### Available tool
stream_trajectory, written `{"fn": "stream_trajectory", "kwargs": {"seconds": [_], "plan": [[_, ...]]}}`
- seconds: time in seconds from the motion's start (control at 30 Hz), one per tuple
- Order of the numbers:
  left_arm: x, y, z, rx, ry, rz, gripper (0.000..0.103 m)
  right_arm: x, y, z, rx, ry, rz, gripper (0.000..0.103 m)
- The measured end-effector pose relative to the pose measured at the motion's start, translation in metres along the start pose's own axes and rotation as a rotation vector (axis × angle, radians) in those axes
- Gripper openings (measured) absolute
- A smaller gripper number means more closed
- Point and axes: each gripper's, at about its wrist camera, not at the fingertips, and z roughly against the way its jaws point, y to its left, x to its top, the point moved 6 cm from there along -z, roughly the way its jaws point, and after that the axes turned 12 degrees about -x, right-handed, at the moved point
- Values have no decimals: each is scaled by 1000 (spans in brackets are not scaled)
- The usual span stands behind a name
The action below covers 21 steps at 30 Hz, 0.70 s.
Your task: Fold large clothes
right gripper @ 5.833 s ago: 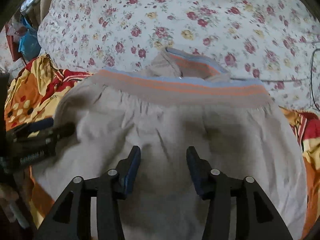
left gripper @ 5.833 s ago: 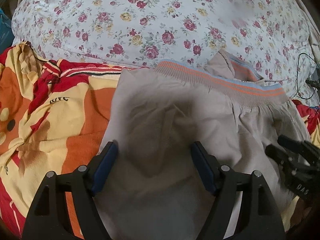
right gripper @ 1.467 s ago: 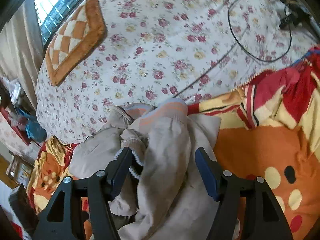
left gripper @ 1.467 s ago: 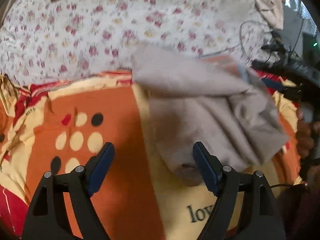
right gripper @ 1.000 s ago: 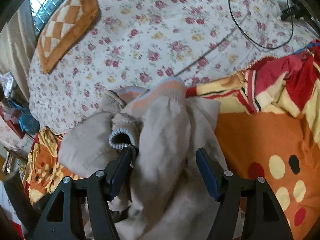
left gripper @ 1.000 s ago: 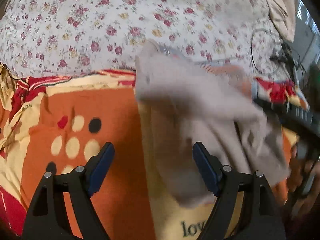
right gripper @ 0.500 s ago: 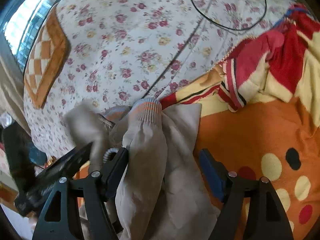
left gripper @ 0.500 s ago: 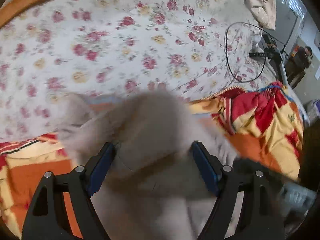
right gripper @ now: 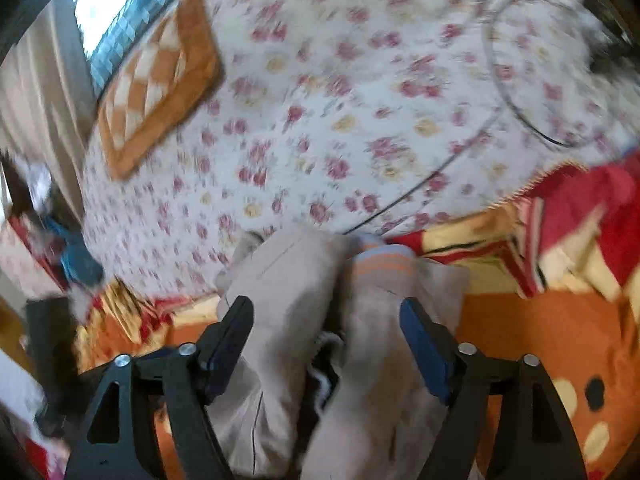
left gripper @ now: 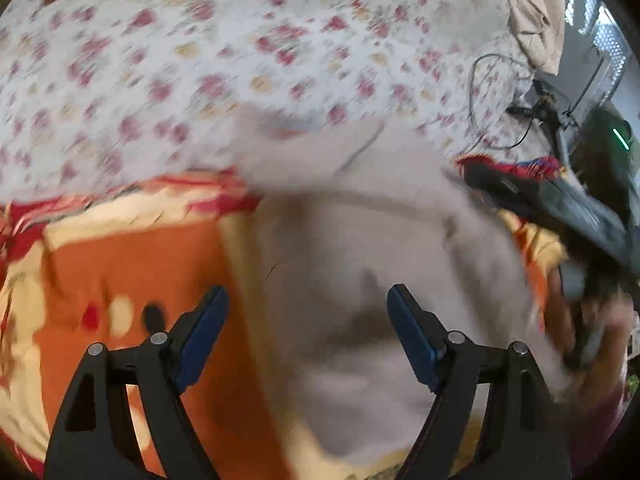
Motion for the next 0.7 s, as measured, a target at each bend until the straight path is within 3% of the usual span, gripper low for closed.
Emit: {"fn": "stream_trajectory", "kwargs": {"seconds": [0.03,0.1,0.13,0.17,0.3,0.4,0.47,0.53,0.6,0.63,0.67,0.7], "plan": [[-8,4,-1,3,9,11,81,0,5,-17,-18,38,16,80],[-28,5,-8,-15,56,22,81,0,16,-36,33,60,-1,61],[-35,5,-11,-17,71,26,82,0,19,-41,58,71,-4,37],[-41,4,-14,-14,73,29,82,1,21,-42,58,65,-1,20],[-50,-3,-18,-67,63,49,82,12,9,-7,42,-65,-10,1],[-57,-13,-21,-111,73,56,82,17,-27,18,-8,-140,-94,0],[-61,-19,-25,-85,77,29,82,12,-45,11,-76,-110,-117,0],[-61,-22,-26,-81,75,18,82,6,-58,8,-29,-70,-185,0],[-60,-23,-27,-93,82,30,82,6,-57,20,-37,-106,-189,7],[-61,-24,-28,-97,84,34,82,8,-53,23,-36,-110,-167,16],[-61,-24,-30,-97,86,34,82,8,-40,25,-10,-92,-117,44],[-62,-23,-32,-96,85,34,82,9,-32,24,19,-73,-86,62]]}}
